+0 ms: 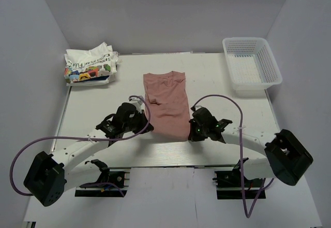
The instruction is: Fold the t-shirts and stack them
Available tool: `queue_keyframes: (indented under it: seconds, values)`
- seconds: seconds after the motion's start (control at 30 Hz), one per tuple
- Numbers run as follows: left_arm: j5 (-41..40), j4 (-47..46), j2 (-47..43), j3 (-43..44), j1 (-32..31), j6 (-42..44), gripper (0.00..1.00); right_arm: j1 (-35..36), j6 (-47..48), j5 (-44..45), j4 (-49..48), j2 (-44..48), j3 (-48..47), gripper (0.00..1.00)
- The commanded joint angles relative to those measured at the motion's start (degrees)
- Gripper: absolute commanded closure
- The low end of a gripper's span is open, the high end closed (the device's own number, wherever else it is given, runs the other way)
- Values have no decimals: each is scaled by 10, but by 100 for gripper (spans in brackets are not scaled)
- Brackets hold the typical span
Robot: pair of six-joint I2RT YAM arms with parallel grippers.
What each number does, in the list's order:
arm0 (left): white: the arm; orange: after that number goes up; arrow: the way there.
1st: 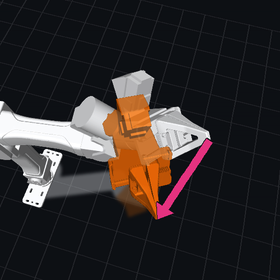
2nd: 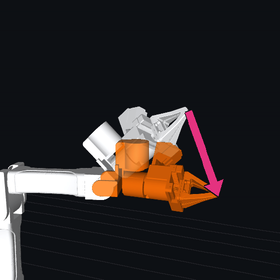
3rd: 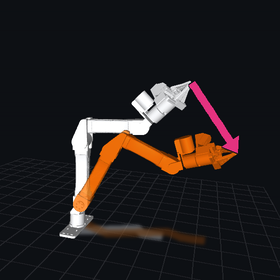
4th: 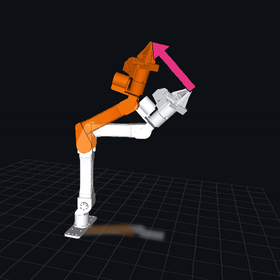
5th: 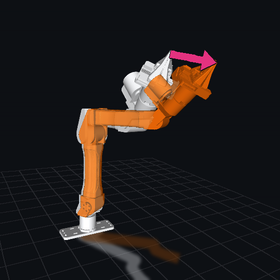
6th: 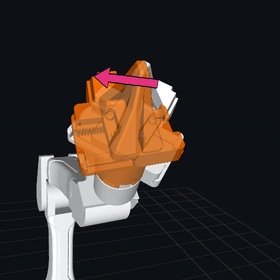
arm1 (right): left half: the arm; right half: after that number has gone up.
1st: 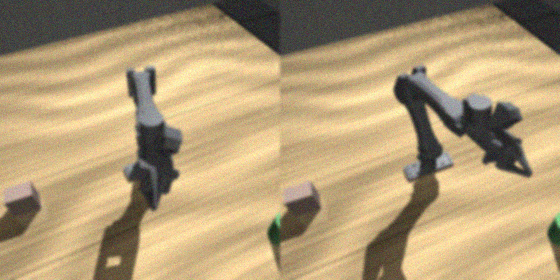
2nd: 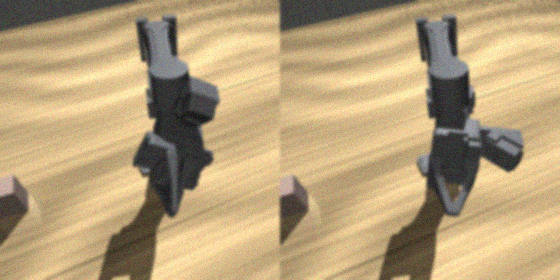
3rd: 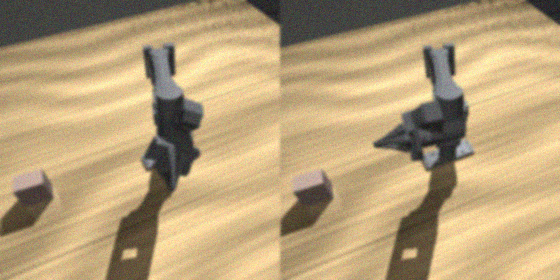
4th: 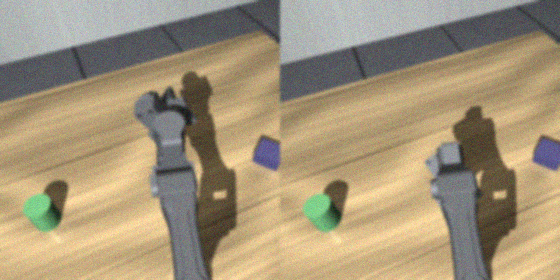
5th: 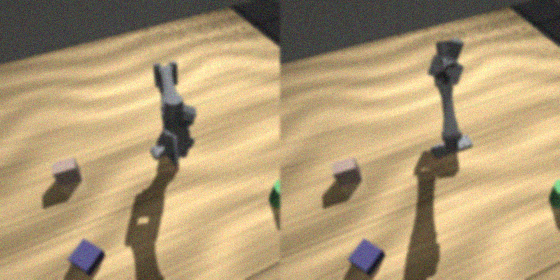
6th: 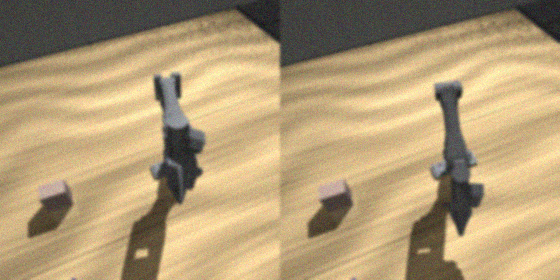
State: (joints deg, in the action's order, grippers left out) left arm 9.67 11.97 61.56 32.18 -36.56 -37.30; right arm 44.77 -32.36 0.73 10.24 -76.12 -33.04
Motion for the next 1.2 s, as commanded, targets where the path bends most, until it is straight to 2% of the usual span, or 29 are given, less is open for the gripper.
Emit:
queue_keyframes:
  seconds: [0.0, 0.07, 0.13, 0.17, 0.27, 0.3, 0.47, 0.67, 0.8, 1.0, 1.17]
  values:
    - [-24, 10, -29, 2, -1, -1, 100, 6, 3, 35, 14, 61, -1, 100]
    - [-32, 17, -36, 15, -1, -1, 100, 5, 8, 38, 20, 87, -18, 100]
    - [-77, 39, -36, 46, -1, -9, 100, 4, 12, 49, 26, 110, -39, 100]
    - [-99, 71, -36, 60, -1, -28, 100, 2, 12, 69, 29, 113, -46, 100]
    - [-149, 77, -25, 102, 4, -34, 100, 0, -5, 130, 36, 117, -89, 100]
    - [-149, 70, -18, 110, 4, -34, 100, -1, -9, 152, 38, 113, -117, 100]
    - [-250, 97, 22, 195, 10, -39, 100, -9, -10, 217, 50, 75, -203, 100]
    - [-329, 113, 68, 268, 16, -39, 100, -36, 14, 234, 55, 10, -308, 100]
    - [-342, 80, 120, 299, 28, -24, 100, -60, 26, 220, 50, -34, -359, 100]
    - [-347, 74, 238, 393, 66, 6, 100, -108, 45, 168, 38, -131, -431, 100]
    - [-319, 55, 335, 461, 105, 12, 100, -148, 63, 138, 21, -198, -503, 100]
